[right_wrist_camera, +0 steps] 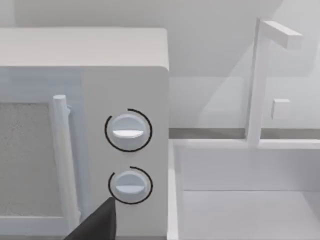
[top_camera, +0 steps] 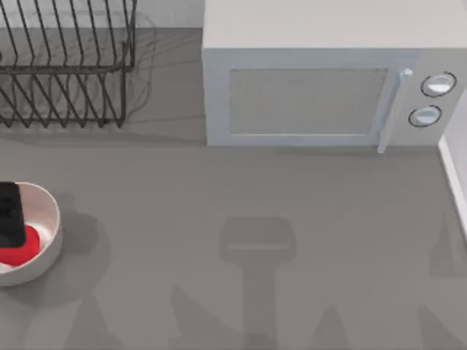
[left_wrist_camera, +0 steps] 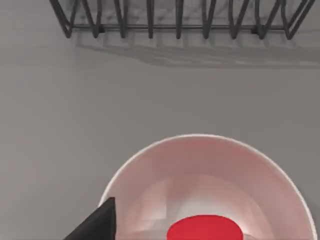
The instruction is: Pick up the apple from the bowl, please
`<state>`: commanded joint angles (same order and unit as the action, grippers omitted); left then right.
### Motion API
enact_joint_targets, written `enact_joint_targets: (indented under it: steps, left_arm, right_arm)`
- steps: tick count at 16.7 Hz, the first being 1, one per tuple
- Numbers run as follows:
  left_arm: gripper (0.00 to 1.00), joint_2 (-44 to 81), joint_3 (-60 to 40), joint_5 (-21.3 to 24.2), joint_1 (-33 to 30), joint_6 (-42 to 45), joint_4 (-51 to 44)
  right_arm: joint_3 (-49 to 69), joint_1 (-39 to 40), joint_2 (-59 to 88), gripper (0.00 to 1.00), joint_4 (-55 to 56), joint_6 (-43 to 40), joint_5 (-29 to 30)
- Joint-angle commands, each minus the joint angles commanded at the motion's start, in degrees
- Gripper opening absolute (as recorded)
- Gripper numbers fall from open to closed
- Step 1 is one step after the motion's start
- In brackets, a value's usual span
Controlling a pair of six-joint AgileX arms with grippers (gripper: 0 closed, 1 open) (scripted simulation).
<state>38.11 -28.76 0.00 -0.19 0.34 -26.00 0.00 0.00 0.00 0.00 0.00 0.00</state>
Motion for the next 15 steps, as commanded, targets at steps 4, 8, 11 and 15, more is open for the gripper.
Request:
enact_joint_targets:
  steps: [4, 8, 11, 15]
  left_arm:
    - [1.0, 23.35, -15.4, 0.0, -0.1, 0.18, -13.88]
    - [1.0, 43.62, -28.67, 0.0, -0.19, 0.34, -25.87]
    - [1.0, 53.67, -35.69, 0.0, -0.23, 0.42, -32.23]
    - [1.0, 58.48, -39.36, 0.0, -0.26, 0.47, -35.53]
  right_arm:
    - [0.0, 0.0, 0.0, 1.0, 0.0, 0.0, 0.0]
    - [0.0, 0.0, 0.0, 1.0, 0.0, 0.0, 0.0]
    - [0.0, 0.0, 0.0, 1.0, 0.0, 0.0, 0.0]
    - [0.0, 0.0, 0.0, 1.0, 0.0, 0.0, 0.0]
